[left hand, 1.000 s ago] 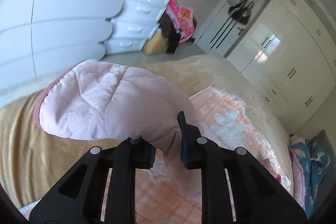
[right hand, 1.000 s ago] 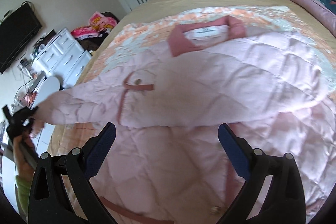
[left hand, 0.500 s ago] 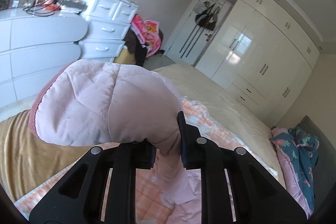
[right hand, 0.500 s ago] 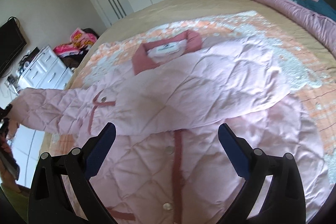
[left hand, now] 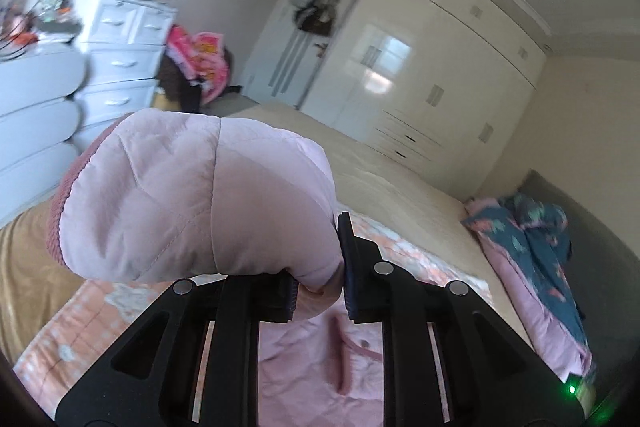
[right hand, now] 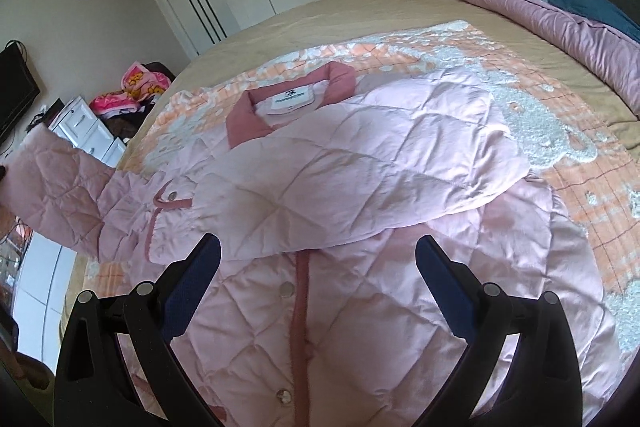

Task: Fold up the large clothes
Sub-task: 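Lift the sleeve with the left tool and carry it across the jacket front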

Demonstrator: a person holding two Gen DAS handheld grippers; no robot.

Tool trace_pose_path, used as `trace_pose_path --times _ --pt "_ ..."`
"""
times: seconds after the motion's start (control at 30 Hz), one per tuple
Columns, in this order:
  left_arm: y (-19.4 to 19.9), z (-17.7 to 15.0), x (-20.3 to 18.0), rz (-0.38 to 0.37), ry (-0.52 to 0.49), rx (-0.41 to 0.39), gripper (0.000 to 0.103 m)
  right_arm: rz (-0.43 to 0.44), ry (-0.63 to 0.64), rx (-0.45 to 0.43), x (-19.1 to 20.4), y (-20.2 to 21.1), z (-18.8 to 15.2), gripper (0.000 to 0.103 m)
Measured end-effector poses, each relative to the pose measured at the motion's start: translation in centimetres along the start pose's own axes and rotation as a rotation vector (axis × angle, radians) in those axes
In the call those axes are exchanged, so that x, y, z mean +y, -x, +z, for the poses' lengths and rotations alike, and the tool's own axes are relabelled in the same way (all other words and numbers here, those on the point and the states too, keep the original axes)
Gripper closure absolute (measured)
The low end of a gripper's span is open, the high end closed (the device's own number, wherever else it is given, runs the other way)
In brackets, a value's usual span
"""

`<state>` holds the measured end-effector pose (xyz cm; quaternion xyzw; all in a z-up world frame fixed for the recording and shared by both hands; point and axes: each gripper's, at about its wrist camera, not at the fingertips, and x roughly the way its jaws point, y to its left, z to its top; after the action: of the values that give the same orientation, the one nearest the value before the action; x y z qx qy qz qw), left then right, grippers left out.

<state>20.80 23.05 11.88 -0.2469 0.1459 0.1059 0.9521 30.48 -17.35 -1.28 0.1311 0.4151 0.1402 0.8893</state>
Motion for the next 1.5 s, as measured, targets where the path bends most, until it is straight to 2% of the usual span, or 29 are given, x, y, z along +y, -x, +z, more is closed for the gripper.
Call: trace_pose_path --times 0.23,0.53,0.67,0.97,1.07,1.33,1.5 --pt "-0.7 -1.8 -4.0 -0.085 -0.079 0.022 0.093 -0.012 -0.022 -0.007 -1.3 0.2 -0.2 0.006" --pt "-2.8 -4.7 -7.0 -0.18 -0.075 0.104 0.093 -0.018 -0.059 -0.017 -3.3 0.6 -0.4 0.006" --pt "-3.7 -6.4 -8.8 -0.207 -0.105 0.131 0.093 -0.025 -0.083 -0.021 -4.6 0.9 -0.4 0.006" --pt "-6.0 -11.5 -13.6 -0.273 -0.285 0.23 0.093 -0.049 -0.145 -0.046 -8.1 2.1 -0.5 0.006" --pt "-6.7 -14.0 -15.6 -0.306 -0.381 0.263 0.092 -0.062 -0.177 -0.053 -9.8 2.6 -0.5 0.006" --pt "-8.3 -19.2 -18.6 -0.357 -0.55 0.365 0.09 -0.065 -0.239 -0.059 -13.0 2.9 -0.5 0.006" --pt "-10.0 -22.2 -19.4 -0.37 -0.584 0.46 0.09 -0.053 -0.266 -0.06 -14.2 2.7 -0.4 0.006"
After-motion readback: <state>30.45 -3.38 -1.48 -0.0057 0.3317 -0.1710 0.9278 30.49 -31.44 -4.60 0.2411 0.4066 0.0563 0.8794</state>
